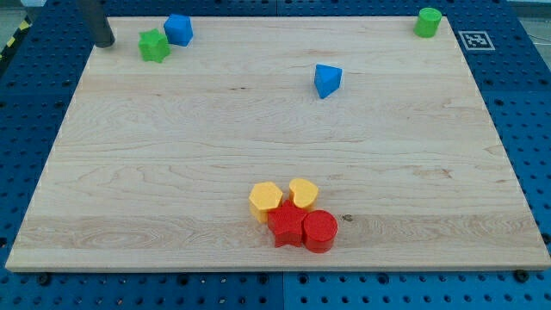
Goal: Push the green star slightly right
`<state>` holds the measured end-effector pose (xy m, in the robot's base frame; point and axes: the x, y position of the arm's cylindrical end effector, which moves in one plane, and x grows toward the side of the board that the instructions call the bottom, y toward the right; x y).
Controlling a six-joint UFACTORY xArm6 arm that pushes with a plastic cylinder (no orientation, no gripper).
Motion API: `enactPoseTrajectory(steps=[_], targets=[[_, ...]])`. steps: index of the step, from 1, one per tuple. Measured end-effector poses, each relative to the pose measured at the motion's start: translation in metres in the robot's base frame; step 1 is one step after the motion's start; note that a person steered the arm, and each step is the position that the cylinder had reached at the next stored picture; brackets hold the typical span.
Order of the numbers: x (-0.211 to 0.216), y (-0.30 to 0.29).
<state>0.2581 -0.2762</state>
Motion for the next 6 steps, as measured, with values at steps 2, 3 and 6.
enactPoseTrajectory(steps=[2, 3, 6], targets=[[0.009, 0.017], [0.011, 0.028], [0.015, 0.046]])
